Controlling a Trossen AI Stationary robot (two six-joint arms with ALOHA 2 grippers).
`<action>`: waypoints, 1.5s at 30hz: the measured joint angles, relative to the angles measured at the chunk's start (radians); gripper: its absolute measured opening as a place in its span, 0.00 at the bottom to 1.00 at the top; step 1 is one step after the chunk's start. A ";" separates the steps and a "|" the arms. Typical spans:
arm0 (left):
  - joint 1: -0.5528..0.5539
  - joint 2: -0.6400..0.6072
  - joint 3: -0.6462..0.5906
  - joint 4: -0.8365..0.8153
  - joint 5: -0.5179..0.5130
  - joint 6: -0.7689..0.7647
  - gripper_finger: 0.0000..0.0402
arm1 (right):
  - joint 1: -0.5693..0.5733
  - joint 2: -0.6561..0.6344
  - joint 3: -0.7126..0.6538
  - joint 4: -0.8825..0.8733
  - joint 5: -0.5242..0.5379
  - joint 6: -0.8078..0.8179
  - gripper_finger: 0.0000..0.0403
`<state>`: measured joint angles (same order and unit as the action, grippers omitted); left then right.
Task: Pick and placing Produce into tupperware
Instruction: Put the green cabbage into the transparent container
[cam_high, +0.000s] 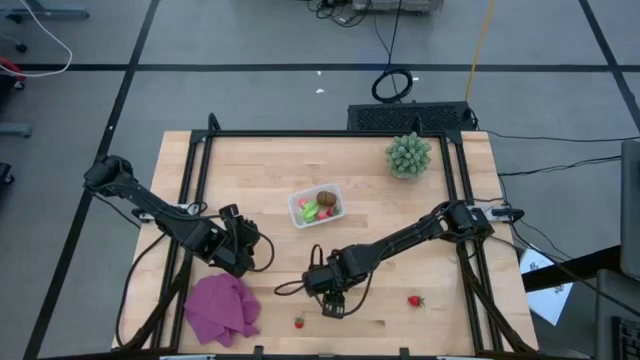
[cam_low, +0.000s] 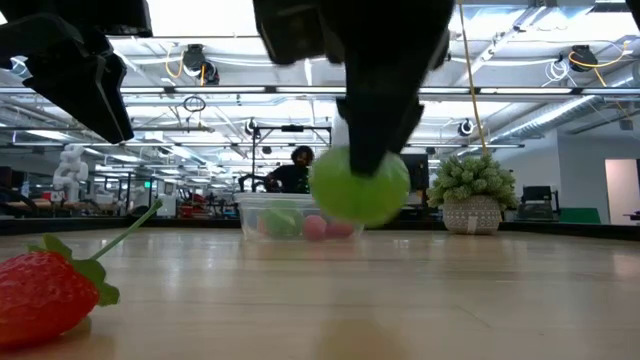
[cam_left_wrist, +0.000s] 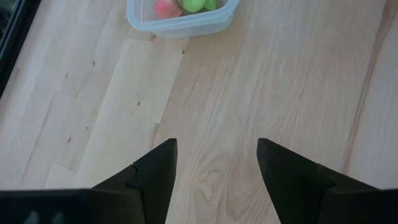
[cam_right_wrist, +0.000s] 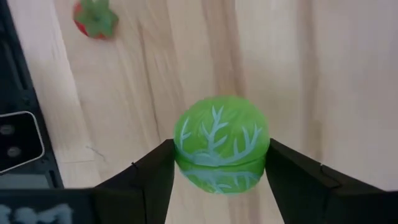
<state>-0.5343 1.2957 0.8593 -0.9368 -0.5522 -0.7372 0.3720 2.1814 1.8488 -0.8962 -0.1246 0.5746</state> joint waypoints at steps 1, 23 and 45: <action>0.000 0.000 0.000 0.000 0.000 0.000 0.57 | -0.001 -0.012 0.000 -0.002 0.016 -0.006 0.53; 0.000 0.000 0.000 -0.001 0.000 0.006 0.57 | -0.351 -0.172 0.002 -0.036 0.234 -0.332 0.53; 0.000 0.000 0.000 0.000 -0.018 0.009 0.57 | -0.456 -0.121 -0.008 -0.021 0.202 -0.400 0.53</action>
<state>-0.5341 1.2957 0.8594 -0.9365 -0.5697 -0.7286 -0.0835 2.0603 1.8407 -0.9167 0.0773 0.1743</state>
